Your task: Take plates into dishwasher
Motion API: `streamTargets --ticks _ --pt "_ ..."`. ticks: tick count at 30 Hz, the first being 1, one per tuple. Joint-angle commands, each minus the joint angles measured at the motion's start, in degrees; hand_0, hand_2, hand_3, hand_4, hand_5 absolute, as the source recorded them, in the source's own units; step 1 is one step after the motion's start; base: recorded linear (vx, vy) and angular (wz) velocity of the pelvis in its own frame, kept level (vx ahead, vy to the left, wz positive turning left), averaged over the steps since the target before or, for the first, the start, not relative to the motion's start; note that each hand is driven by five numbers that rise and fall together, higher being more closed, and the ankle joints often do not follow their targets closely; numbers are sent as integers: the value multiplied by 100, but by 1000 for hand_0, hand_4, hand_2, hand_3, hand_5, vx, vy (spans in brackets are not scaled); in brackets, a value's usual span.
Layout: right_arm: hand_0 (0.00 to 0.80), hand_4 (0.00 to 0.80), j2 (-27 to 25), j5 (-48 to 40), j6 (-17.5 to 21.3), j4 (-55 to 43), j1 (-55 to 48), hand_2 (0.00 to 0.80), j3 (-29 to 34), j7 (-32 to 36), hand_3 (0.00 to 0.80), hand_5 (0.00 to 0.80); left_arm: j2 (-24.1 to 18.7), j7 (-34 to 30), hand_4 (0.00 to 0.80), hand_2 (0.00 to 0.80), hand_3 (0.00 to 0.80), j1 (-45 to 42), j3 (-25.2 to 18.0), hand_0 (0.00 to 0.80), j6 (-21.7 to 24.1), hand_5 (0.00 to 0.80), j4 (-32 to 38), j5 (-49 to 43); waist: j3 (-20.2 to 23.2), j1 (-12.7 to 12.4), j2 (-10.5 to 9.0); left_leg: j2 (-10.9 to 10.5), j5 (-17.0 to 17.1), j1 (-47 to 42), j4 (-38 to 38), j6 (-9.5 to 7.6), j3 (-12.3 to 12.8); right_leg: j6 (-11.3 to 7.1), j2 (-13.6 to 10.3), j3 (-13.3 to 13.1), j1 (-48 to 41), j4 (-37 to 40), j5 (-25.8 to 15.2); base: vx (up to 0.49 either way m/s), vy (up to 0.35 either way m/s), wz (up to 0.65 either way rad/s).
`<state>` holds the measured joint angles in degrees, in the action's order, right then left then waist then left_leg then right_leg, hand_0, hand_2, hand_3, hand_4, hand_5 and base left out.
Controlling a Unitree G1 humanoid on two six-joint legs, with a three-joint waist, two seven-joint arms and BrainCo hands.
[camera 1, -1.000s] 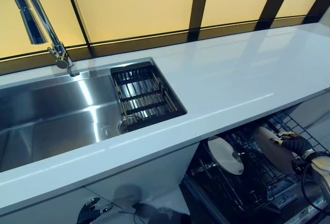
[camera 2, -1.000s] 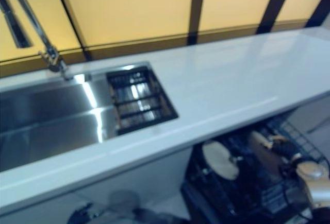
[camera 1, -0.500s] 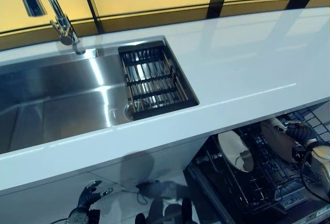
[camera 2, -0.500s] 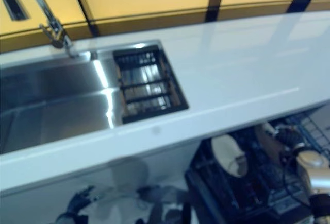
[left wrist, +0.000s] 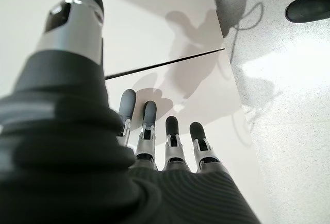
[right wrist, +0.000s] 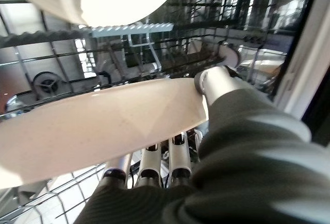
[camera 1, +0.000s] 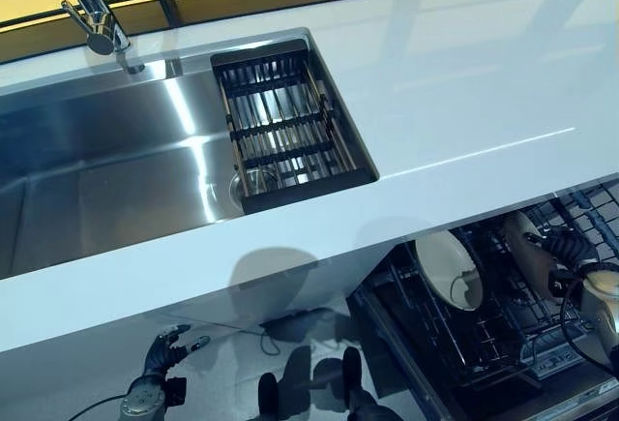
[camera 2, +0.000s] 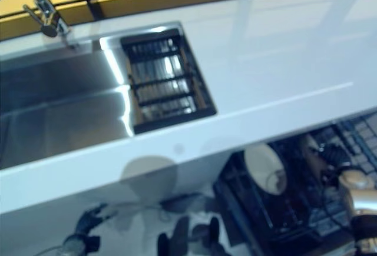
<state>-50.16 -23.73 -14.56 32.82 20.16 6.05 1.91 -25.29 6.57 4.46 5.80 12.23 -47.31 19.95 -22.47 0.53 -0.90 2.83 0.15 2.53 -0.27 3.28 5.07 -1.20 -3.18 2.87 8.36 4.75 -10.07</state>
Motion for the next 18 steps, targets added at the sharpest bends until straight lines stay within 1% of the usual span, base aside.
streamTargets --ticks 1,6,18 --pt "800 800 -289 -91 363 125 207 800 -57 -110 800 800 -337 110 0 0 0 260 63 0 320 0 66 214 192 -110 -113 -38 176 667 475 -181 -484 16 36 324 -81 -997 910 0 0 0" --pt "800 800 -285 -70 469 347 200 800 -52 -183 800 800 -370 104 0 0 0 308 74 0 324 0 32 241 174 -110 -95 -72 151 699 536 -203 -482 27 19 319 -51 -1044 916 0 0 0" --pt "800 800 -299 123 469 698 248 800 -85 -282 800 800 -455 75 0 0 0 386 85 0 283 0 68 309 101 -168 -69 -106 145 797 618 -235 -519 25 -2 340 26 -1131 923 0 -1 0"
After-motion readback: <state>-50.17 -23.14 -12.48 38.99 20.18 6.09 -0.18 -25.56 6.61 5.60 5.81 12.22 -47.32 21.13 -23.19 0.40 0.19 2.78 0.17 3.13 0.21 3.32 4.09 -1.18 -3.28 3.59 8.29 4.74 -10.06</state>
